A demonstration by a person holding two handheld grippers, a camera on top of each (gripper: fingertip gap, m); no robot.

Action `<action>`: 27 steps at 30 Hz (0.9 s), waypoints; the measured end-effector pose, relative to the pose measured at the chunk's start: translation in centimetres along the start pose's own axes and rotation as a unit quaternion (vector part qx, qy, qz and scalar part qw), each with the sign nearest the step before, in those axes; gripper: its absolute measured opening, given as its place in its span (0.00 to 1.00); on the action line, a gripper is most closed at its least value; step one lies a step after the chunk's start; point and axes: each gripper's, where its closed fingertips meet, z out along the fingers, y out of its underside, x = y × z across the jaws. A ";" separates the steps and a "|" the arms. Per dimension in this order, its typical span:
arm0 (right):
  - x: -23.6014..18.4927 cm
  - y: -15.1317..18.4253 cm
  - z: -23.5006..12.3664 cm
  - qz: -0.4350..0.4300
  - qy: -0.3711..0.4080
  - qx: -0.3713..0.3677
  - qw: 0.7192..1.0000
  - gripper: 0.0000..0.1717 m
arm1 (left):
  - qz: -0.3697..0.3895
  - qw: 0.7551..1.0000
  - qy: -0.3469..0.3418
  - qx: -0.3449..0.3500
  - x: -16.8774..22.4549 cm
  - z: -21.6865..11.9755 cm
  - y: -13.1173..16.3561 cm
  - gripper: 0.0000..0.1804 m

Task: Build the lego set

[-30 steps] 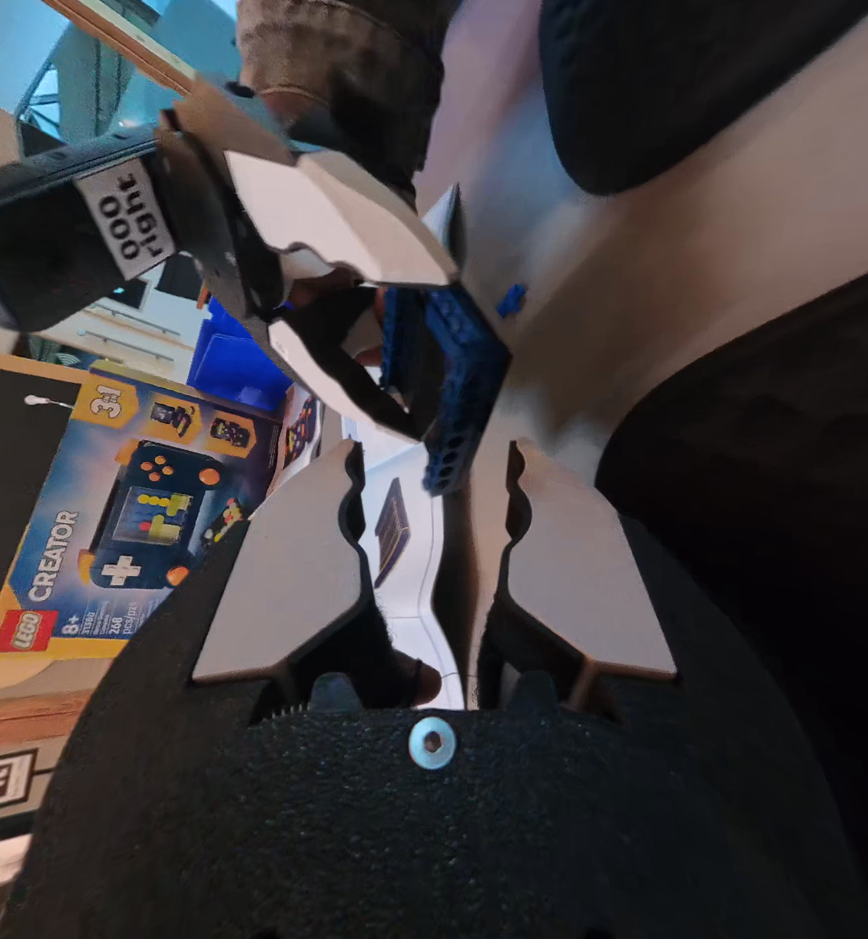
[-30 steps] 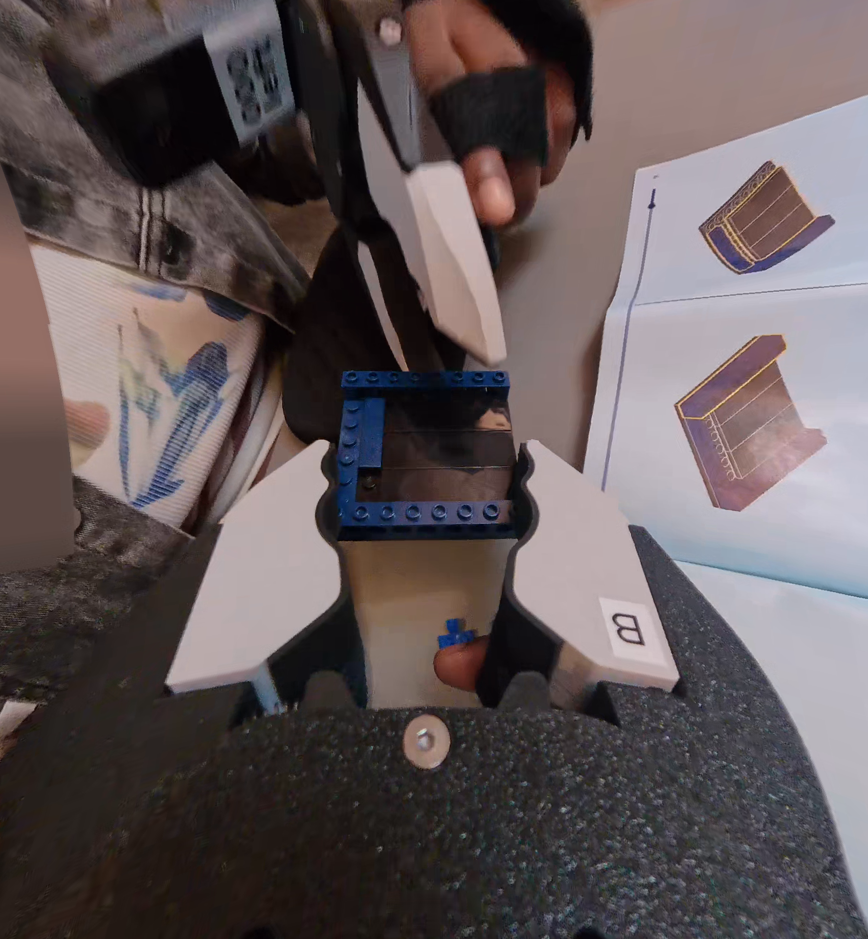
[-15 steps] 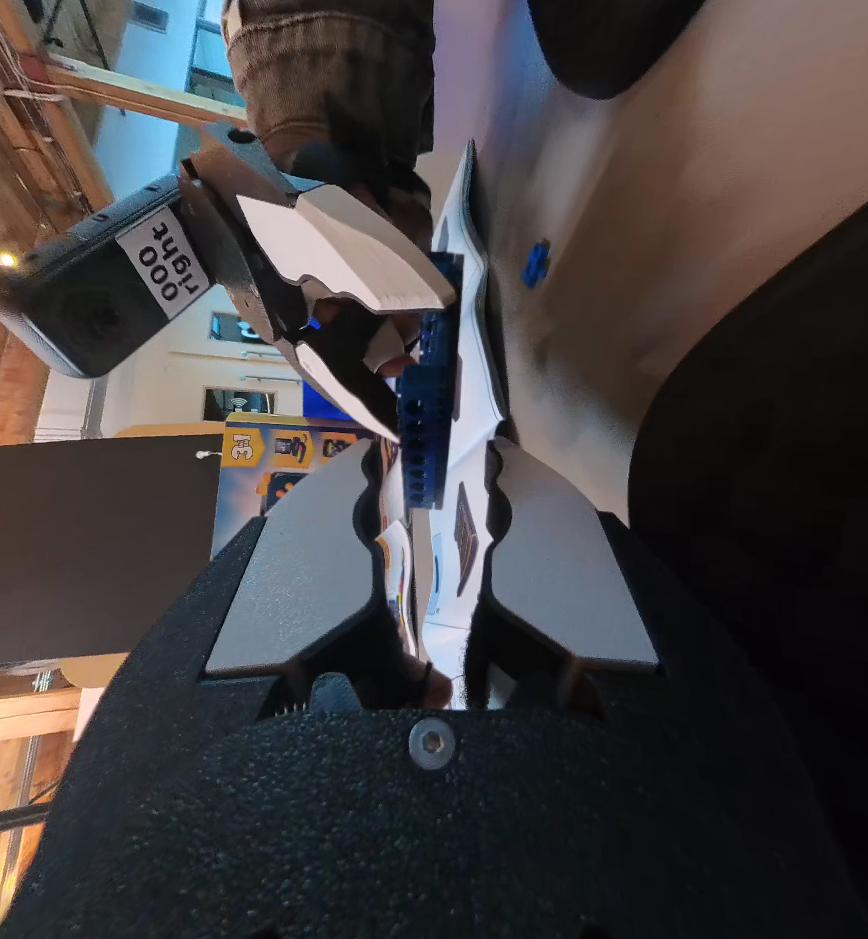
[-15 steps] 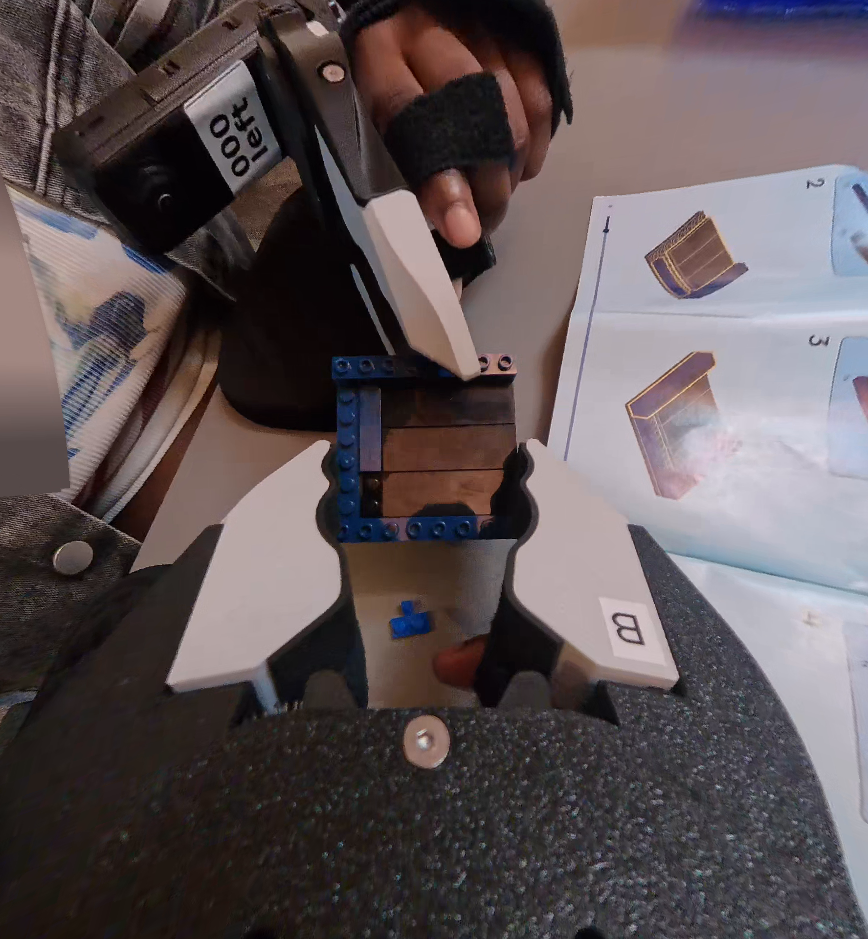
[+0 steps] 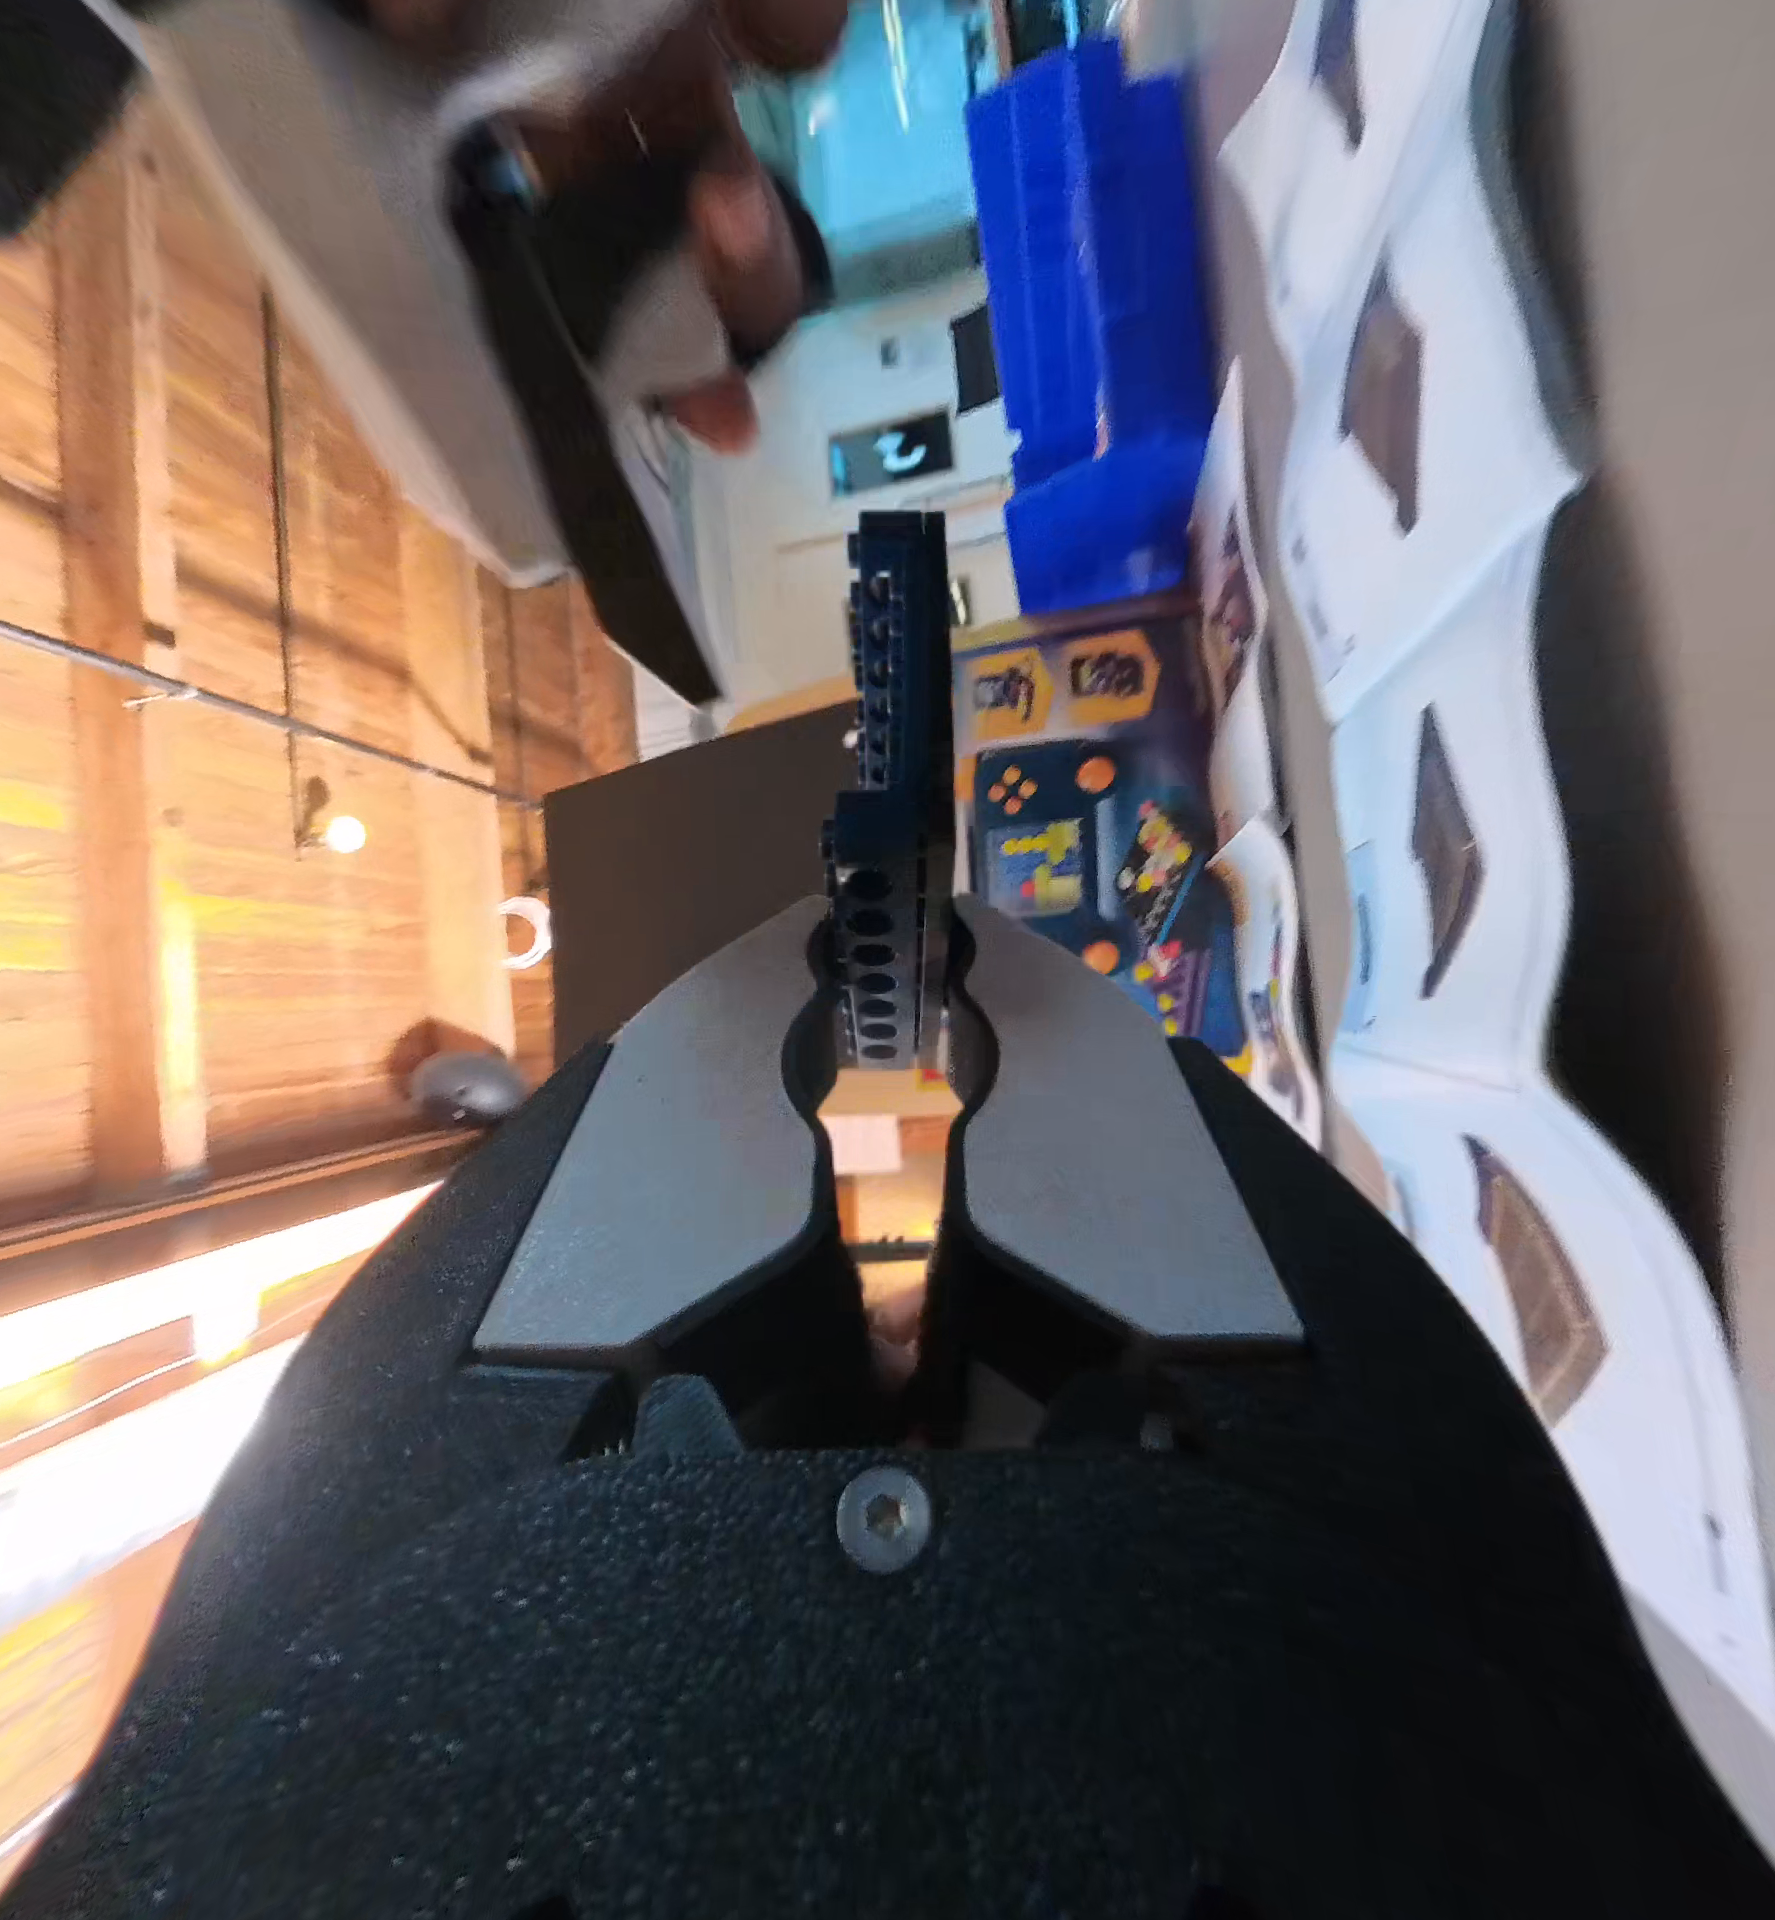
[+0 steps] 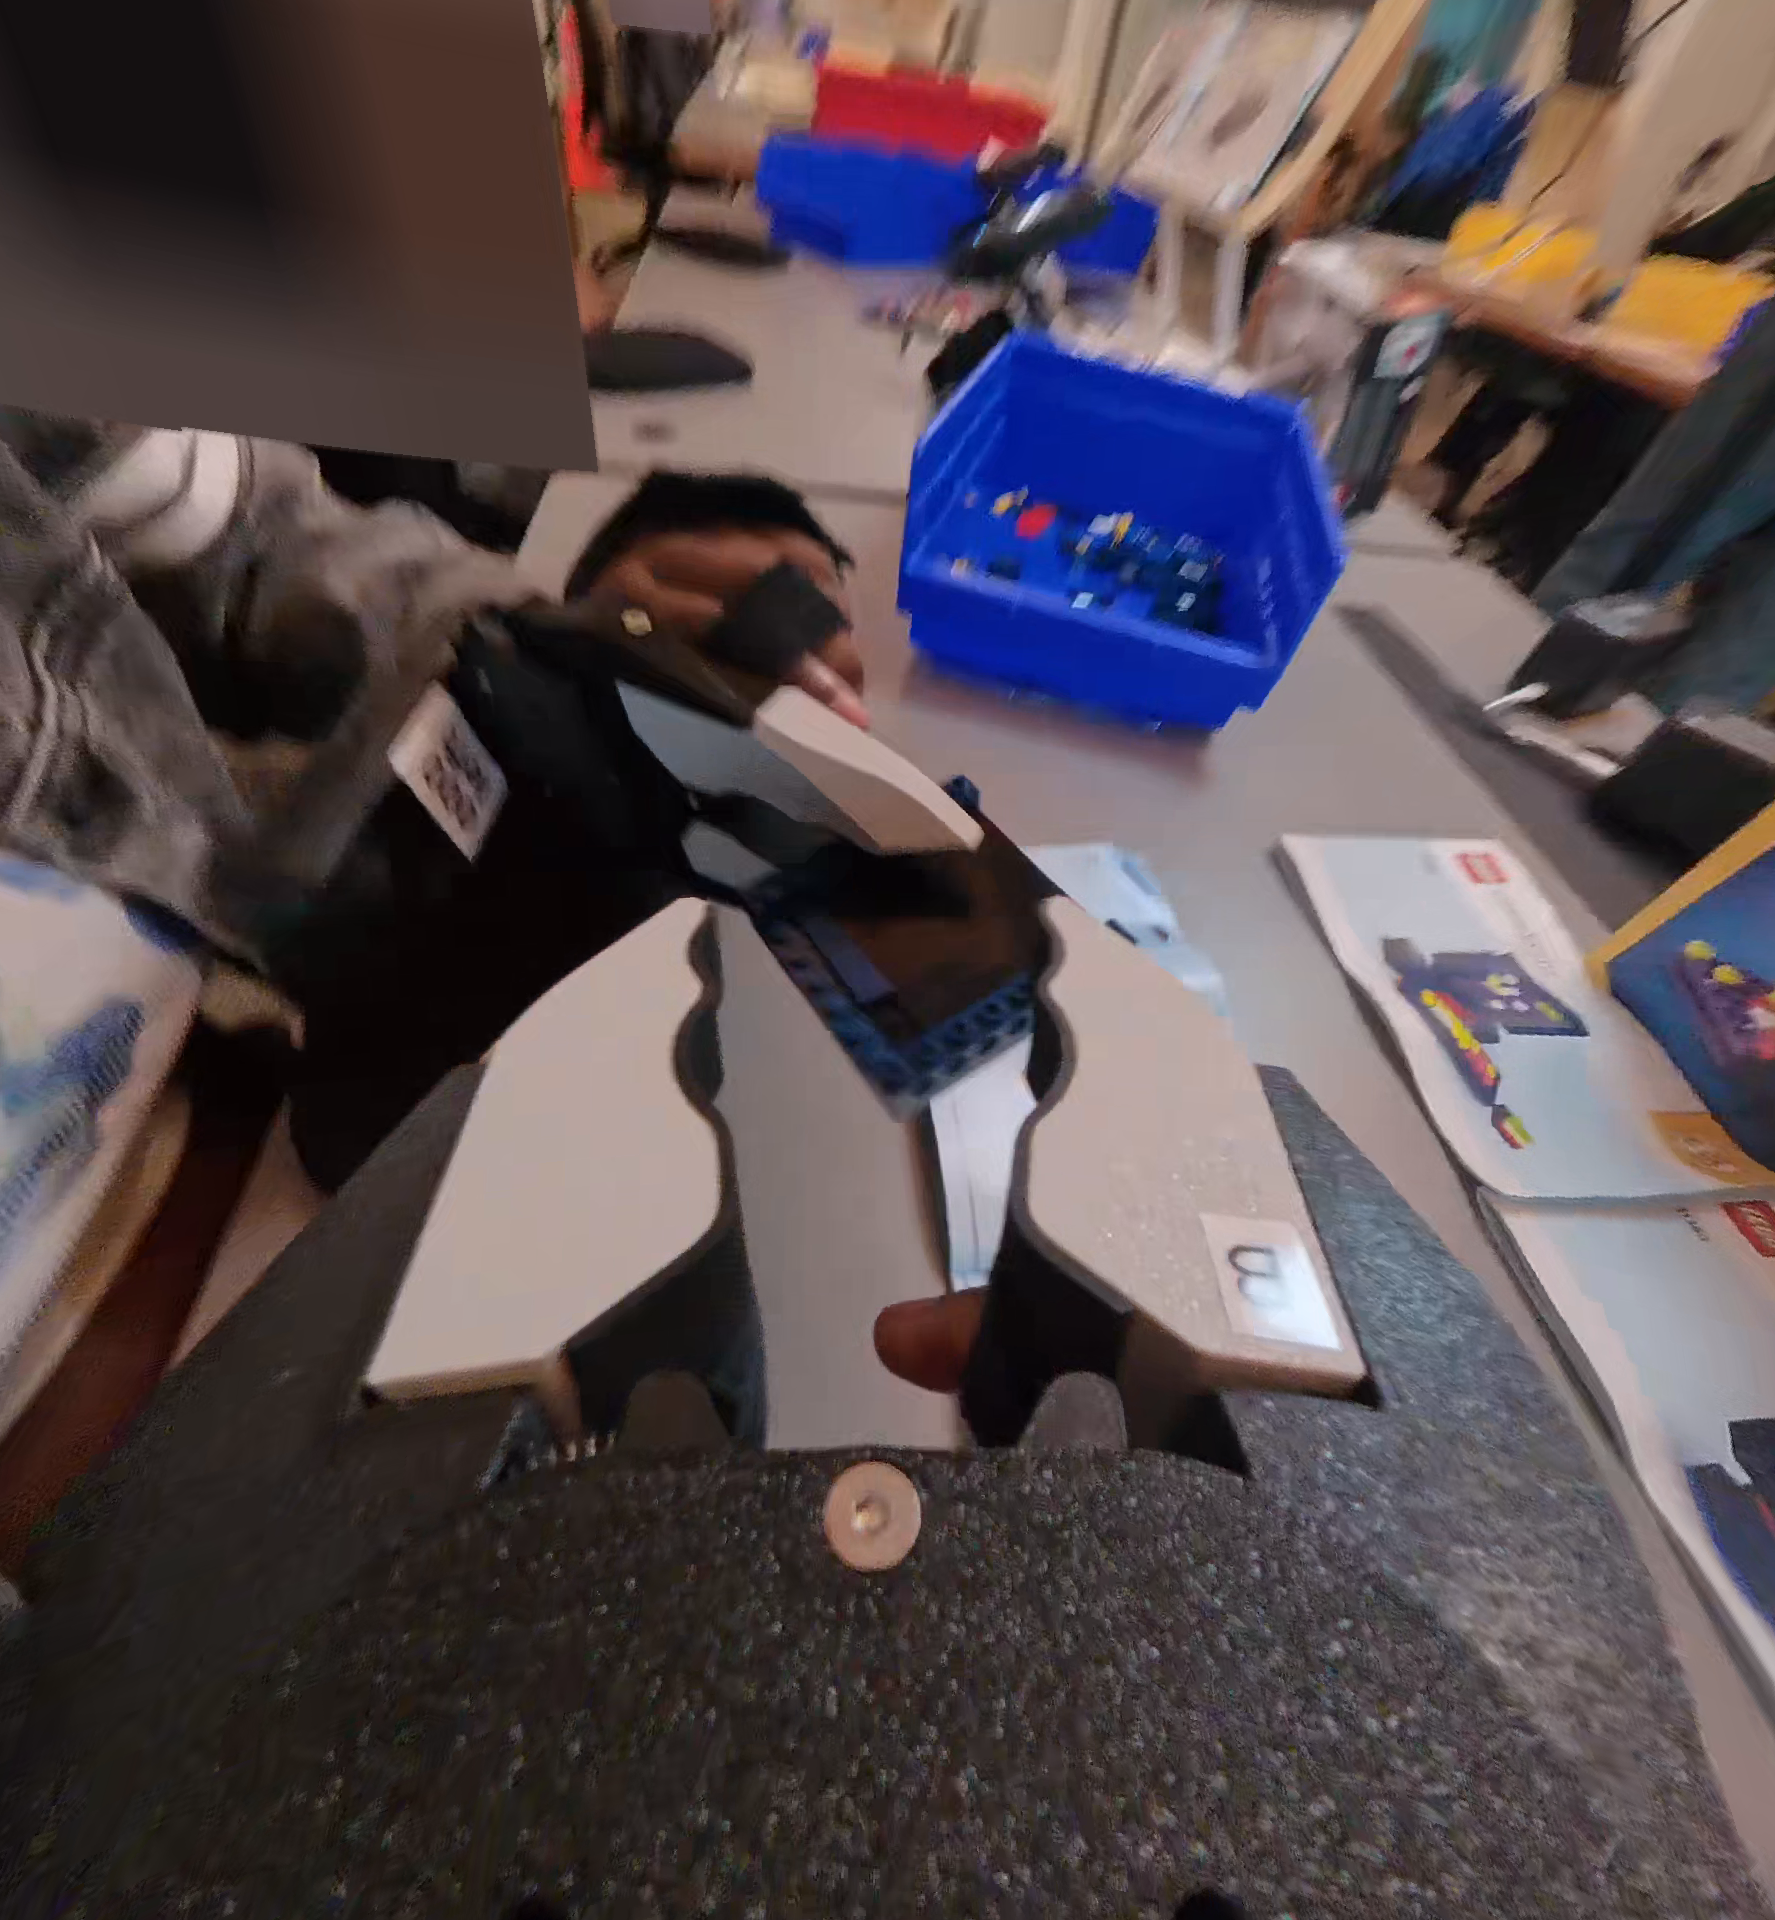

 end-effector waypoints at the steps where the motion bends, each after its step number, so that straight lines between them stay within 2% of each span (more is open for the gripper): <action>1: -0.4 -0.4 -0.1 0.018 0.023 0.013 1.000 0.27 | 0.014 1.000 -0.006 -0.014 -0.2 0.2 0.3 0.09; 4: -0.9 0.9 0.6 0.074 0.087 0.003 0.993 0.22 | 0.037 0.999 -0.017 -0.033 -0.6 0.6 0.8 0.09; 8: -0.3 2.1 1.1 0.093 0.149 0.011 0.984 0.19 | 0.044 0.998 -0.010 -0.039 -0.7 0.9 0.8 0.09; 12: -0.2 2.3 1.3 0.110 0.181 0.034 0.977 0.19 | 0.130 0.991 -0.014 -0.020 -1.5 1.0 0.6 0.09; 15: -0.2 1.9 1.8 0.173 0.184 0.079 0.964 0.19 | 0.250 0.968 -0.008 0.022 -2.4 1.5 0.8 0.09; 17: 0.2 2.1 2.0 0.205 0.198 0.085 0.955 0.19 | 0.304 0.951 0.008 0.050 -3.0 1.9 1.0 0.09; 23: 1.5 2.2 1.8 0.299 0.220 0.166 0.913 0.17 | 0.391 0.918 0.051 0.051 -2.8 2.9 1.3 0.09; 27: 1.7 1.5 1.4 0.292 0.246 0.205 0.901 0.17 | 0.434 0.897 0.030 0.078 -3.7 3.2 0.1 0.09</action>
